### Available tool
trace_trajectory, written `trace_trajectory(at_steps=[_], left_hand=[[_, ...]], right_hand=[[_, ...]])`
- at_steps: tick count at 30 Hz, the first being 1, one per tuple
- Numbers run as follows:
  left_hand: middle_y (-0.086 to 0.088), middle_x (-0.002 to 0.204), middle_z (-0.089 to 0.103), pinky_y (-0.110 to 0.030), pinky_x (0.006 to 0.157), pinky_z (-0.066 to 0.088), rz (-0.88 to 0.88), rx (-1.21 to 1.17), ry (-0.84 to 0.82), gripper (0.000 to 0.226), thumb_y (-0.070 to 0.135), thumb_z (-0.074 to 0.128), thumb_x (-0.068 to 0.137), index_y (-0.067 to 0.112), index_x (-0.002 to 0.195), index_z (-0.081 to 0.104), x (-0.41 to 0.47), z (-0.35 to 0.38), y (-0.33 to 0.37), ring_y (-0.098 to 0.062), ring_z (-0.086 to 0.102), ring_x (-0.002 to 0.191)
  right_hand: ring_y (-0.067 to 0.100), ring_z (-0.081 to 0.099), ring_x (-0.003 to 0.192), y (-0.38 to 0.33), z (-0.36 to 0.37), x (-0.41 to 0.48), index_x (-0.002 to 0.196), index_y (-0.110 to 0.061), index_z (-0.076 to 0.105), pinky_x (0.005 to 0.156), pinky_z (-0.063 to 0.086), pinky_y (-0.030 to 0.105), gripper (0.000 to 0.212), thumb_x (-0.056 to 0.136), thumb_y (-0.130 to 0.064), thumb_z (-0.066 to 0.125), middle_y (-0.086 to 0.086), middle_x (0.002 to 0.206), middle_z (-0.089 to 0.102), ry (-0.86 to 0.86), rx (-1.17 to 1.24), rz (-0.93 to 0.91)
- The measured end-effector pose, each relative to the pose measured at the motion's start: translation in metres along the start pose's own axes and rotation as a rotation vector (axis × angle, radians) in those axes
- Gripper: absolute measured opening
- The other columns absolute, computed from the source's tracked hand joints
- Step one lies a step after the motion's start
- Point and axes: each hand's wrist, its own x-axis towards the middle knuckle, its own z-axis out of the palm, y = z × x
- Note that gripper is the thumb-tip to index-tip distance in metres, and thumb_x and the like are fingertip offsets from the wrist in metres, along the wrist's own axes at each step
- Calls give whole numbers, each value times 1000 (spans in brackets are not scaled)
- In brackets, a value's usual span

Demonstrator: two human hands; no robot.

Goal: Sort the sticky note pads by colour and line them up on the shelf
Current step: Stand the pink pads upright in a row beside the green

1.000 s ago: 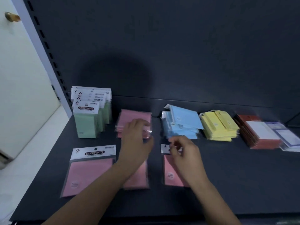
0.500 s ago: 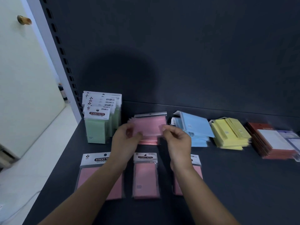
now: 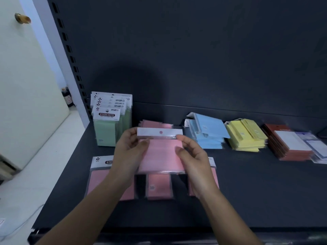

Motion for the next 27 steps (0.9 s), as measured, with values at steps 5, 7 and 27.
trace_trajectory(at_steps=[5, 7, 27], left_hand=[[0, 89, 68, -19, 66, 49, 65, 126, 87, 25, 0, 56, 88, 21, 100, 59, -14, -42, -3, -7, 61, 76], [4, 89, 66, -16, 62, 50, 89, 197, 123, 27, 2, 57, 88, 24, 102, 56, -18, -62, -2, -2, 61, 71], [-7, 114, 53, -46, 96, 43, 54, 805, 210, 66, 8, 74, 74, 6, 131, 41, -26, -111, -17, -30, 49, 109]], right_hand=[[9, 50, 63, 7, 29, -10, 96, -26, 63, 61, 42, 15, 27, 87, -1, 60, 1, 99, 59, -124, -282, -98], [3, 50, 61, 11, 44, -11, 107, -20, 63, 65, 41, 13, 26, 86, -4, 61, -2, 111, 56, -189, -491, -175], [17, 32, 128, 29, 91, -22, 130, -10, 46, 103, 16, 15, 44, 87, -9, 51, 4, 137, 37, -327, -1069, -287]])
